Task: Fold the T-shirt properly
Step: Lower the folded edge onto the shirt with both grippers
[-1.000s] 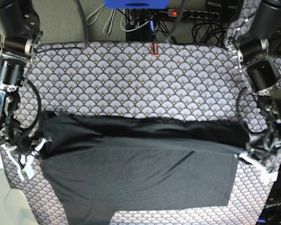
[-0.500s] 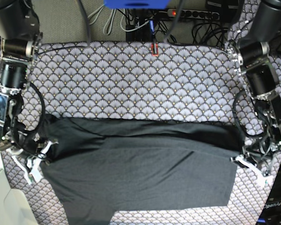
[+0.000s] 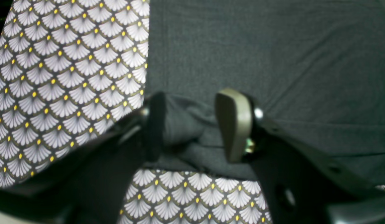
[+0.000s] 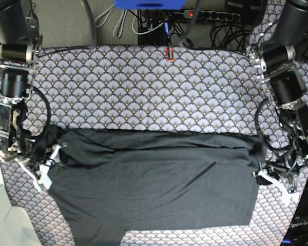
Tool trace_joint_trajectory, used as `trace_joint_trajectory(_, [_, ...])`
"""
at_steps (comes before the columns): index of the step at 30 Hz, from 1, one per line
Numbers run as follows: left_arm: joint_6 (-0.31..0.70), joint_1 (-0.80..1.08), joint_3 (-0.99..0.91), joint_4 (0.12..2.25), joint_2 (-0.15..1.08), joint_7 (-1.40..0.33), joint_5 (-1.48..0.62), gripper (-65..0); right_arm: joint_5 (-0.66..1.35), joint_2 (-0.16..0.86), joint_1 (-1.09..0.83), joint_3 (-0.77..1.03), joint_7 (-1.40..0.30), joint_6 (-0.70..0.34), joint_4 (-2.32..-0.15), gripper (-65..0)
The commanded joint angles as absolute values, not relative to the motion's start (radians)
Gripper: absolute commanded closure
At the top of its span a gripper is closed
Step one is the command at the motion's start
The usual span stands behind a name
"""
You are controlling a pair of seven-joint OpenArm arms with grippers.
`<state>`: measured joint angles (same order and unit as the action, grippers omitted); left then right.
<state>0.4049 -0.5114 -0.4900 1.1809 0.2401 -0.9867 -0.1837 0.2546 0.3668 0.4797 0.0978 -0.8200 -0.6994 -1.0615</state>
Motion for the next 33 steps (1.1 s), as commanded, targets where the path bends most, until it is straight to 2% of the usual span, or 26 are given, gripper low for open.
trace_joint_trajectory(1, [0.404,-0.544,-0.493,1.202,0.269,-0.964,-0.199,-32.1,0.272,0.397,0.507,0.107,-0.796,-0.698,-1.106,-29.8])
trace_joint_trajectory(5, [0.403,-0.512,-0.495,1.202,0.28,-0.955,-0.203,-32.7,0.271,0.415,0.444,0.124,-0.802,-0.698,-1.207,-29.7])
trace_joint_trajectory(9, [0.403,-0.455,-0.496,1.204,0.292,-0.954,-0.205,-32.7,0.271,0.417,0.346,0.189,-0.802,-0.698,-1.316,-32.3])
trace_joint_trajectory(13, [0.403,-0.406,-0.499,1.204,0.289,-0.951,-0.205,-32.8,0.271,0.401,0.285,0.239,-0.802,-0.698,-1.32,-35.0])
trace_joint_trajectory(20, [0.403,-0.354,-0.593,1.196,0.285,-0.949,-0.206,-32.8,0.271,0.398,0.232,0.263,-0.796,-0.698,-1.322,-35.4])
trace_joint_trajectory(28, [0.403,-0.328,-0.588,1.179,0.265,-0.825,-0.197,-32.8,0.271,0.395,0.232,0.263,-0.8,-0.698,-1.322,-35.4])
trace_joint_trajectory(33, [0.401,-0.36,-0.552,1.041,0.268,-0.753,-0.196,-32.8,0.271,0.395,0.232,0.263,-0.802,-0.698,-1.322,-35.4])
